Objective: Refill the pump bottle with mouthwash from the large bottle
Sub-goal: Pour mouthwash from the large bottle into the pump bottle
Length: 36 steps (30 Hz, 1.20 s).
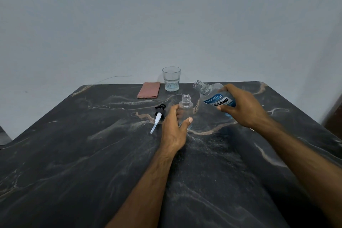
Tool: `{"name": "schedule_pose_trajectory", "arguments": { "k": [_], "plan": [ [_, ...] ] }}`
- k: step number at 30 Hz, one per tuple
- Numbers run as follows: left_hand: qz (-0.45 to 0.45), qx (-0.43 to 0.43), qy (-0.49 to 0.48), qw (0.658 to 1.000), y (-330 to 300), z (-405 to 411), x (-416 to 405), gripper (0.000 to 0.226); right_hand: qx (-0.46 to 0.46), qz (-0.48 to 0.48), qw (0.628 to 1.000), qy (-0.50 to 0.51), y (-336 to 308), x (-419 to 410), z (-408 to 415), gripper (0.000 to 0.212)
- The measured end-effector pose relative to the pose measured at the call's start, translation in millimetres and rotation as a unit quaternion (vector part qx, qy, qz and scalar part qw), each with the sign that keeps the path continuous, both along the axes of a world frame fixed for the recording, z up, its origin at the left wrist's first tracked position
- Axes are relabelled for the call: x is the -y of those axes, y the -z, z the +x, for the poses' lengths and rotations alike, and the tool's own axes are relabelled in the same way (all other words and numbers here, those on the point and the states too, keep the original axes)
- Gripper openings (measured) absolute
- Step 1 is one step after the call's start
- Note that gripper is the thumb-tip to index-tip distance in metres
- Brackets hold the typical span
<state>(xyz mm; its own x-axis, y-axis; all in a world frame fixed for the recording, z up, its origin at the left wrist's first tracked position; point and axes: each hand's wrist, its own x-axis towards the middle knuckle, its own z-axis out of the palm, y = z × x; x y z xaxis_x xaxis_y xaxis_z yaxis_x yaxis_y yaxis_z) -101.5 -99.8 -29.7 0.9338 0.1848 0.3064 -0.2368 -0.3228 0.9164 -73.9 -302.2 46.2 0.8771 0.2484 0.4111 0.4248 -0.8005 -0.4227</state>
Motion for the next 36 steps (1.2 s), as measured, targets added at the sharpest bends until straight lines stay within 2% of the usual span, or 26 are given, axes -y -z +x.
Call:
{"name": "schedule_pose_trajectory", "arguments": {
  "k": [12, 24, 36],
  "plan": [
    [-0.001, -0.003, -0.004, 1.0, -1.7, -1.0, 0.6, 0.055, 0.043, -0.089, 0.995, 0.031, -17.8, -4.5, -1.1, 0.048],
    [0.005, -0.007, -0.008, 1.0, -3.7, -3.2, 0.7, 0.054, 0.085, -0.139, 0.986, 0.024, -29.5, -9.6, -3.4, 0.041],
    [0.001, -0.012, -0.009, 1.0, -3.9, -3.4, 1.2, 0.054, 0.106, -0.168, 0.98, 0.032, -36.0, -11.3, -3.8, 0.042]
  ]
}}
